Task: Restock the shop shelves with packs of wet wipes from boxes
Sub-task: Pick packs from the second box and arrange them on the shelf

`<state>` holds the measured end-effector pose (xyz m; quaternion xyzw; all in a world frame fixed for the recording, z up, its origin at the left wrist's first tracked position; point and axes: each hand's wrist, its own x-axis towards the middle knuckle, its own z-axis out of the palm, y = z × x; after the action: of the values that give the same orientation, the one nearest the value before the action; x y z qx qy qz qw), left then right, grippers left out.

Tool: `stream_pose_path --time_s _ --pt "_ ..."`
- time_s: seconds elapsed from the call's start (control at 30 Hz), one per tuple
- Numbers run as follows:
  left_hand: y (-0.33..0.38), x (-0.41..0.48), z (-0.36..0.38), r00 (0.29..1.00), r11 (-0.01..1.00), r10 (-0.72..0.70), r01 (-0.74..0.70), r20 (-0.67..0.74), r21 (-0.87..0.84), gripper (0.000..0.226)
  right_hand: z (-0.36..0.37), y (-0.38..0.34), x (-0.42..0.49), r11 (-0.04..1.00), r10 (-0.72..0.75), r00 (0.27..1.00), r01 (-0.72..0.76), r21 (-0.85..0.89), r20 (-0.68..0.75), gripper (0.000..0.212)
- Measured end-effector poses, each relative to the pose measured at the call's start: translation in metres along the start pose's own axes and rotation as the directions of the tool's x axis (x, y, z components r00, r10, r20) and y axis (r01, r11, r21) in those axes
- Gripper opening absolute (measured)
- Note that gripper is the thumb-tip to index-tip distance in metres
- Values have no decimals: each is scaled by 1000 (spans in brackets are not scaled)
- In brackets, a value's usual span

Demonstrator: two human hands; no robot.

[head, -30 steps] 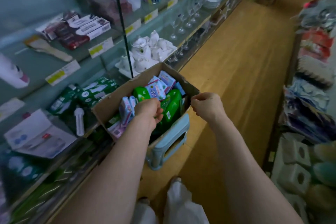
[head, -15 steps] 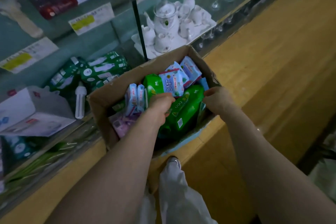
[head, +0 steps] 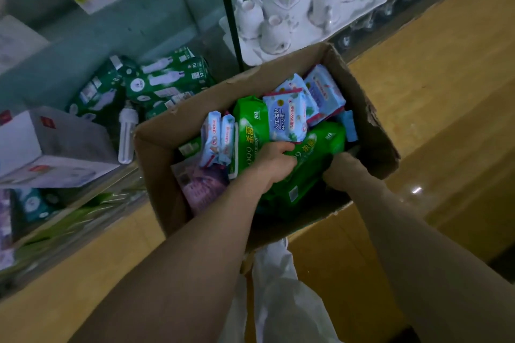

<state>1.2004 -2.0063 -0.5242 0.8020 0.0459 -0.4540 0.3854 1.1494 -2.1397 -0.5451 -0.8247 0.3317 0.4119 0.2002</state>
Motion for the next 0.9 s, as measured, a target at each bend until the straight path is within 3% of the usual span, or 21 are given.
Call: stream_pose_path --time_s 0.13,0.23,0.37,0.43,0.6,0.7,0.8,0.9 --pt "-5 9 6 1000 996 14 -16 21 89 52 5 -1 8 1000 9 1000 -9 -2 12 44" --pt "-9 15 14 997 984 27 -39 70 175 68 6 -1 13 998 47 999 -47 45 5 43" --pt "-8 19 19 997 891 25 -53 68 450 77 2 7 13 990 82 991 -69 120 -107 33" --pt "-8 23 20 998 895 27 -47 50 444 73 -1 11 9 984 104 978 -76 159 -179 22" --pt "-7 29 20 998 972 -11 -4 59 235 68 -17 16 -14 954 24 960 62 293 -281 16" --pt "3 24 16 1000 998 -9 8 -15 -61 38 -35 8 -34 916 -61 929 197 349 -364 21" --pt "10 24 6 987 942 -129 93 -93 -322 28 -56 -6 -44 868 -113 929 265 420 -352 17" --pt "13 24 -9 977 865 -215 191 0 -464 33 -77 -17 -47 767 -114 943 283 576 -311 28"
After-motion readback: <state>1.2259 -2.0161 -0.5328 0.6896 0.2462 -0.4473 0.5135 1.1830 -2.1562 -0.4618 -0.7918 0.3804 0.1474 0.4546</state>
